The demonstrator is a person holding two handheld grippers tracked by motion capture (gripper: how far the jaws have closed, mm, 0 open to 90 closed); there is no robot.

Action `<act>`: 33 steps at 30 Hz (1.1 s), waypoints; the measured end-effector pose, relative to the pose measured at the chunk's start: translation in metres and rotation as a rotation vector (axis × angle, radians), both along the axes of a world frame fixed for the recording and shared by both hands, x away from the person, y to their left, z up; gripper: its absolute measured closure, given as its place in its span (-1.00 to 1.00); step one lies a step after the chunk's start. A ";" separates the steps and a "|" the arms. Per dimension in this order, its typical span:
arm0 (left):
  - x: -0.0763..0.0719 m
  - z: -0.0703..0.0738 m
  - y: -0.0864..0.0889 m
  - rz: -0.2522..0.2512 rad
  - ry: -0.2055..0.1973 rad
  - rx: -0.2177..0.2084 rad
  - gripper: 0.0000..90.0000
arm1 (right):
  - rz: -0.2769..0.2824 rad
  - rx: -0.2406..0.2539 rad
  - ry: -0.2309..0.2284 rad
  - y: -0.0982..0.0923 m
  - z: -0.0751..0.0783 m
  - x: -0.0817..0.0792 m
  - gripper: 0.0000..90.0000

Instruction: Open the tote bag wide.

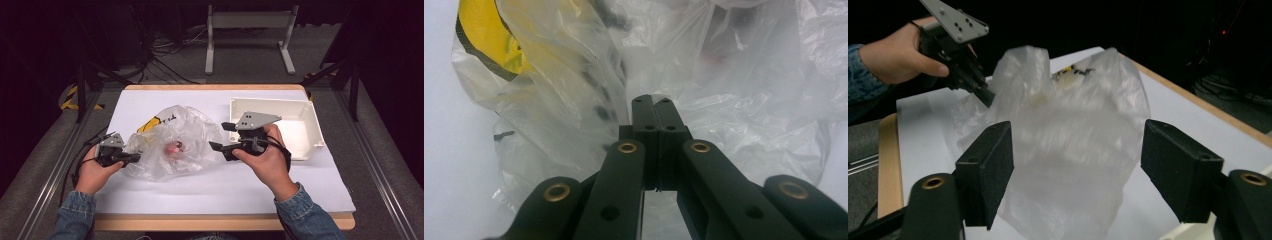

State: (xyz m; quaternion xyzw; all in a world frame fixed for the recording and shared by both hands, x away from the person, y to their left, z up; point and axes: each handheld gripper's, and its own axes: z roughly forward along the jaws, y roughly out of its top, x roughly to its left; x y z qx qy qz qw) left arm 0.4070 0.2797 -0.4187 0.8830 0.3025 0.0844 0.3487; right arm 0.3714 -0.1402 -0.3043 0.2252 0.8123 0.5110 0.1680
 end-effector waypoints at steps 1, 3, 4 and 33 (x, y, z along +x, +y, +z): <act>0.000 0.000 0.000 0.002 0.001 -0.001 1.00 | 0.008 0.017 -0.018 0.002 0.005 -0.002 -0.34; 0.000 0.000 0.000 0.001 -0.001 -0.003 1.00 | 0.022 0.040 -0.031 0.005 0.010 -0.003 -0.32; 0.000 0.000 -0.001 0.000 -0.003 -0.001 1.00 | 0.035 0.057 -0.035 0.007 0.012 -0.004 -0.28; 0.005 -0.004 -0.002 0.011 -0.002 -0.014 1.00 | 0.131 -0.072 0.132 0.078 -0.039 0.040 0.97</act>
